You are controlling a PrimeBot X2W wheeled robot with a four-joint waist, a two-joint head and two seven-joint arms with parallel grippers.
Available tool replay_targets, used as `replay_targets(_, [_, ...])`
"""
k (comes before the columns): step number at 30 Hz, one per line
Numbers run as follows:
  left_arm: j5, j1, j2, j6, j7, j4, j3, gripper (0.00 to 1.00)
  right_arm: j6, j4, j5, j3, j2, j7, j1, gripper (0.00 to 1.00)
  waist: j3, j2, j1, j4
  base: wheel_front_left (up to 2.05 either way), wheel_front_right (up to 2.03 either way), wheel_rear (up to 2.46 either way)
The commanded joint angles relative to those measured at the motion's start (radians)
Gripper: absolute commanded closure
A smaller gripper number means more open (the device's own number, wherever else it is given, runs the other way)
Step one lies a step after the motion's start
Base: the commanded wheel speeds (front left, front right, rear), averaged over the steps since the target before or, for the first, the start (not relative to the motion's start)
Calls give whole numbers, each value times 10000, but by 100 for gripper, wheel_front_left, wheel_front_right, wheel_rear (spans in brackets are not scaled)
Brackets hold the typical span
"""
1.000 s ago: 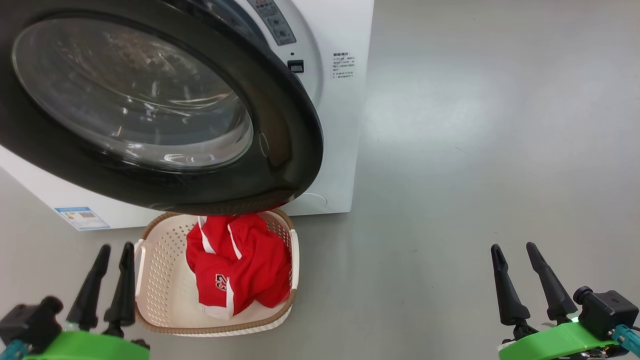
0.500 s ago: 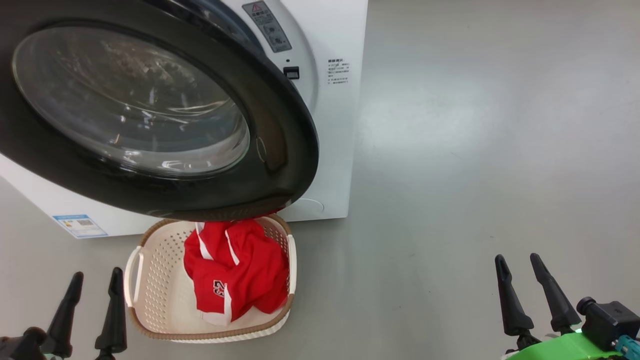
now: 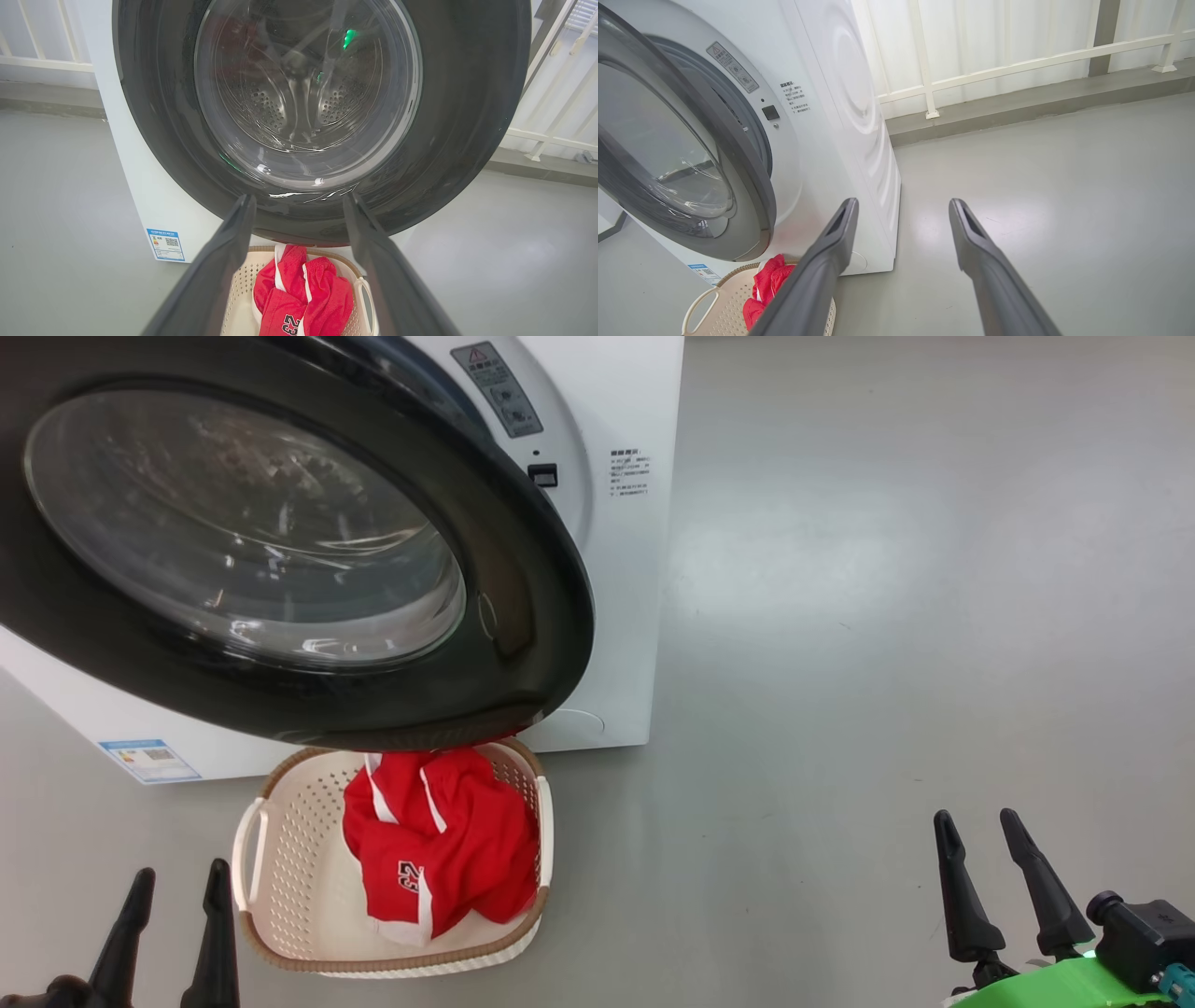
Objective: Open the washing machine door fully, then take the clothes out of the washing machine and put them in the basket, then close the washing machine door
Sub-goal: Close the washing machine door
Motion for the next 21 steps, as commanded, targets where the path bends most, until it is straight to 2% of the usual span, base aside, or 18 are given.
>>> replay_targets(1, [95, -192, 133, -54, -47, -296, 389, 0, 63, -282, -145, 215, -135, -65, -78, 0, 17, 0, 0, 13, 0, 0, 0])
replay_targets(14, [272, -232, 39, -54, -47, -354, 379, 0, 63, -263, -167, 245, -135, -65, -166, 0, 29, 0, 0, 113, 0, 0, 0])
replay_targets(20, [356, -299, -58, -54, -47, -355, 131, 0, 63, -241, -132, 500, -135, -65, -209, 0, -19, 0, 0, 453, 0, 0, 0])
replay_targets(21, [379, -312, -96, -54, -47, -360, 100, 0, 63, -235, -123, 584, -135, -65, -253, 19, -25, 0, 0, 536, 0, 0, 0])
